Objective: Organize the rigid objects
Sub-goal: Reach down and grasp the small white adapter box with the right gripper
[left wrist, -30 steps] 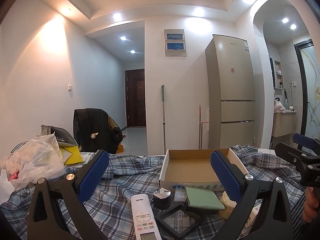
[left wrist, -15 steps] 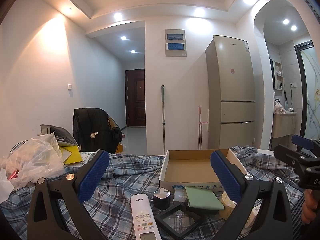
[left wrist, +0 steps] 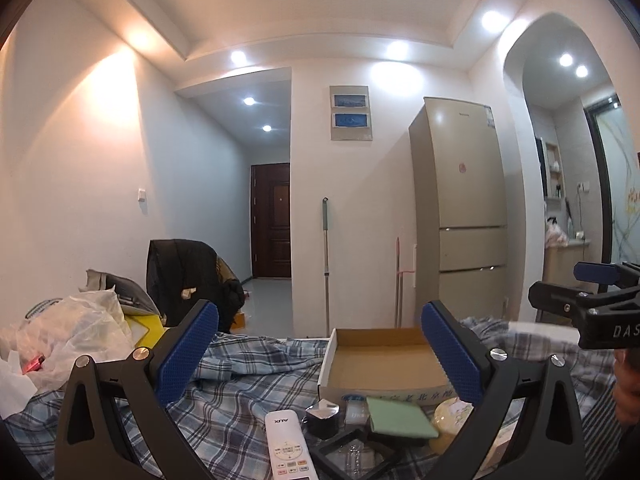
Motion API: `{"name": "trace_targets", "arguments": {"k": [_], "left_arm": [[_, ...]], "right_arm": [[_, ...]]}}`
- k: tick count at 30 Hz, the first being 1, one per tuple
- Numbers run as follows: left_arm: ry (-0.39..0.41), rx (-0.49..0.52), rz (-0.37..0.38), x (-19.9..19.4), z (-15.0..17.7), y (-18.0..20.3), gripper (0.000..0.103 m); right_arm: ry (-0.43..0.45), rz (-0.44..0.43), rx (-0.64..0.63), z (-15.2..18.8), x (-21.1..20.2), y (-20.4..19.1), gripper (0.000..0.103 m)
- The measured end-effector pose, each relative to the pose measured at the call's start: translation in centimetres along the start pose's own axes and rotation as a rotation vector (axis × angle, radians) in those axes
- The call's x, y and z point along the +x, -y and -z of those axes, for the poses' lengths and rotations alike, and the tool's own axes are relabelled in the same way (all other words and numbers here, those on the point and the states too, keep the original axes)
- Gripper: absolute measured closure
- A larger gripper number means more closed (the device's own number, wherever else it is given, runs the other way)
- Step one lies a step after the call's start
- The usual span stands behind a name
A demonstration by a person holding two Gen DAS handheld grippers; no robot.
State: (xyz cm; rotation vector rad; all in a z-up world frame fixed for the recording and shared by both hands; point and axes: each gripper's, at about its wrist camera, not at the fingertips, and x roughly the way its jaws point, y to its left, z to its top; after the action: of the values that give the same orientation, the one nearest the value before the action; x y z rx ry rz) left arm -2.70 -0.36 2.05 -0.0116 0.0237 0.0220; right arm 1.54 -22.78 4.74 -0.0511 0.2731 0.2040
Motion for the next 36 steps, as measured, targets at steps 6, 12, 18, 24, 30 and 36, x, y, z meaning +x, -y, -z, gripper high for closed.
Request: {"name": "trace_targets", "arguments": {"k": [6, 12, 18, 24, 30, 36], "left_arm": [[0.001, -0.118, 0.043, -2.1, -2.6, -1.9, 0.0], [-0.053, -0.125, 0.015, -1.6, -2.9, -2.3, 0.0], [-0.103, -0.14, 0.021, -0.5, -1.9, -2.3, 0.0], [-0.204, -0.095, 0.02, 1.9, 0.6, -0.8, 0.0], [-0.271, -0.083, 0.021, 3.2, 1.9, -0.3, 0.0], [-0.285, -0.067, 0.036, 3.3, 2.1, 0.1, 0.0]], "right_arm": [[-0.139, 0.002, 0.07, -2.1, -0.2, 0.5, 0.0], [-0.275, 0.006, 0.15, -0.5, 1.5, 0.5, 0.0], [-0.401, -0.008, 0.084, 2.5, 3.1, -0.7, 0.002], [-0.524, -0.027, 0.102, 5.6, 5.6, -1.0, 0.018], [-0.63, -0.073, 0.139, 7.7, 7.1, -0.7, 0.027], [-0.704, -0.067, 0.109, 8.9, 8.4, -0.5, 0.038]]}}
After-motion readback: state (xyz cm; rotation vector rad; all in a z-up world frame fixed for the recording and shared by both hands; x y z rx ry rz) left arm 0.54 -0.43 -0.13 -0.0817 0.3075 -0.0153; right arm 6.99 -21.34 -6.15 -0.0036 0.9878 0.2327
